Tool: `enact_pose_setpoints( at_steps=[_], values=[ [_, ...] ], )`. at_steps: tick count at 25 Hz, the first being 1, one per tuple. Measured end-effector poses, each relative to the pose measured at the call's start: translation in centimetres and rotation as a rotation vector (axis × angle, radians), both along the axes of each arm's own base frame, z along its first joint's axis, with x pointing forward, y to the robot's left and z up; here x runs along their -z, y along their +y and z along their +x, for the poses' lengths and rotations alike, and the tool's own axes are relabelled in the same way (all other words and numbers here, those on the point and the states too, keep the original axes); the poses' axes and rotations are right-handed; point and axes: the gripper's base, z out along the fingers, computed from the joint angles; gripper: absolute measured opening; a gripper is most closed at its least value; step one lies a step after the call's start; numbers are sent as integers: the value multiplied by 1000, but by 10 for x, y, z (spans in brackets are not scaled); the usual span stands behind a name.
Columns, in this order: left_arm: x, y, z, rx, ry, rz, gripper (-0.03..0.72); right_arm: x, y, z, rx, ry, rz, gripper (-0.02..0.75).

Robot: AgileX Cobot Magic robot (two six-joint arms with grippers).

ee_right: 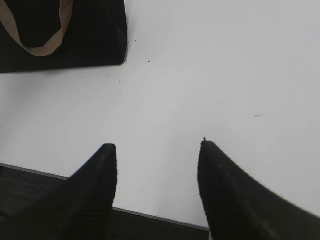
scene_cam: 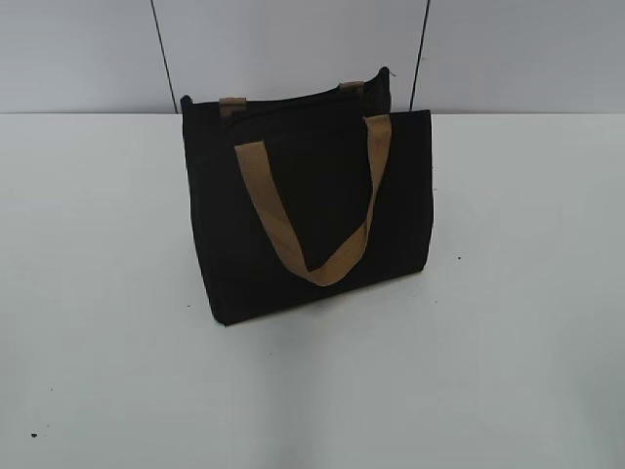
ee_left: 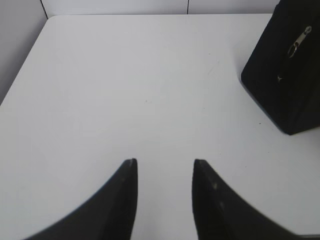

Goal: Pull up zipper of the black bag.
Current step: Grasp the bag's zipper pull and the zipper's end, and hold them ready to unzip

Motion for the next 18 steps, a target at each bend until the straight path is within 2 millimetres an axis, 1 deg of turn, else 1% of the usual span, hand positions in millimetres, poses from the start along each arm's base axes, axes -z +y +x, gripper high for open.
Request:
enact_pose_setpoints(
  at_steps=[18],
  values=[
    [0,0,0,0,0,0,288,0,0,0,0,0,0,400]
  ],
)
